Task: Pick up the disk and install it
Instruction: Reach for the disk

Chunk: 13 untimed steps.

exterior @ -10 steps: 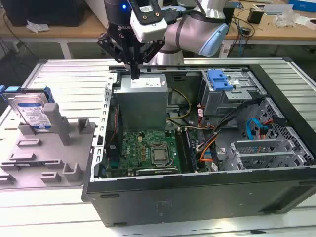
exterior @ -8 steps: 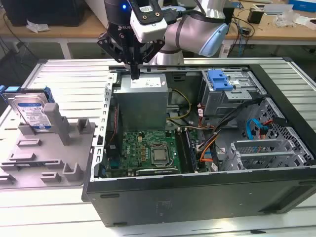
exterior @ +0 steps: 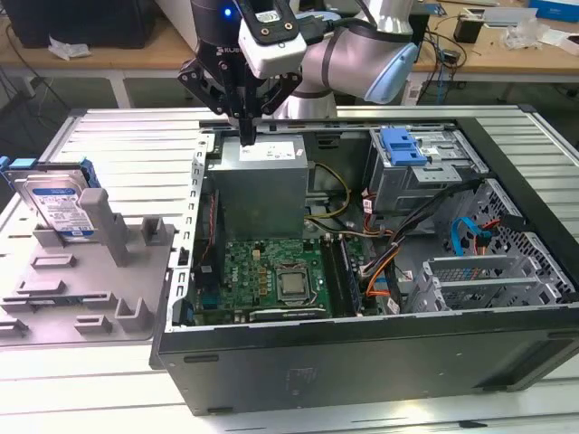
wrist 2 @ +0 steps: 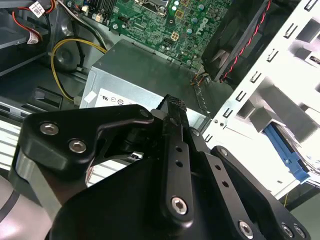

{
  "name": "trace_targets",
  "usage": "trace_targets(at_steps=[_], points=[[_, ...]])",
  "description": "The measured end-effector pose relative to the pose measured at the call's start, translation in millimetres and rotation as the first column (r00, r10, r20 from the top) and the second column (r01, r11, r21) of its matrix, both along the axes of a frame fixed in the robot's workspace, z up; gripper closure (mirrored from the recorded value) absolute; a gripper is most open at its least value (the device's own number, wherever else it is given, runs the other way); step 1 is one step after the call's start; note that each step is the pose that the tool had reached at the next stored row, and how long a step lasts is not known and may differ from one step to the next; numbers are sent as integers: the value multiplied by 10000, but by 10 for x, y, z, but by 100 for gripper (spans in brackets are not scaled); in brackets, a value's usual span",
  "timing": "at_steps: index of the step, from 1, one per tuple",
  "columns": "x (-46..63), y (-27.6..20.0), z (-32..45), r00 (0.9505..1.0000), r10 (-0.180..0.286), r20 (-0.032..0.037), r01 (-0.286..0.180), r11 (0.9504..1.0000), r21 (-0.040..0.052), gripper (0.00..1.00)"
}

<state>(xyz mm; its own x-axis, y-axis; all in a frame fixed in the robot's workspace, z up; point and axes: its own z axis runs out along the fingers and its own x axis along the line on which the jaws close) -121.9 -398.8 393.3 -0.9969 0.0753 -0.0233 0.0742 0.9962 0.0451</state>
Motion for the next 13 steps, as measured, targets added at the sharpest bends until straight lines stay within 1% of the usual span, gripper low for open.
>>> trace_targets(at_steps=[3,6,11,13], points=[[-1,0,0,10000,1,0,-1,10000,0,89],[-53,1,0,10000,-7,0,7,10000,0,89],[-240,16,0,10000,-66,0,66,10000,0,89],[-350,30,0,9999,-102,1,102,9999,0,89]])
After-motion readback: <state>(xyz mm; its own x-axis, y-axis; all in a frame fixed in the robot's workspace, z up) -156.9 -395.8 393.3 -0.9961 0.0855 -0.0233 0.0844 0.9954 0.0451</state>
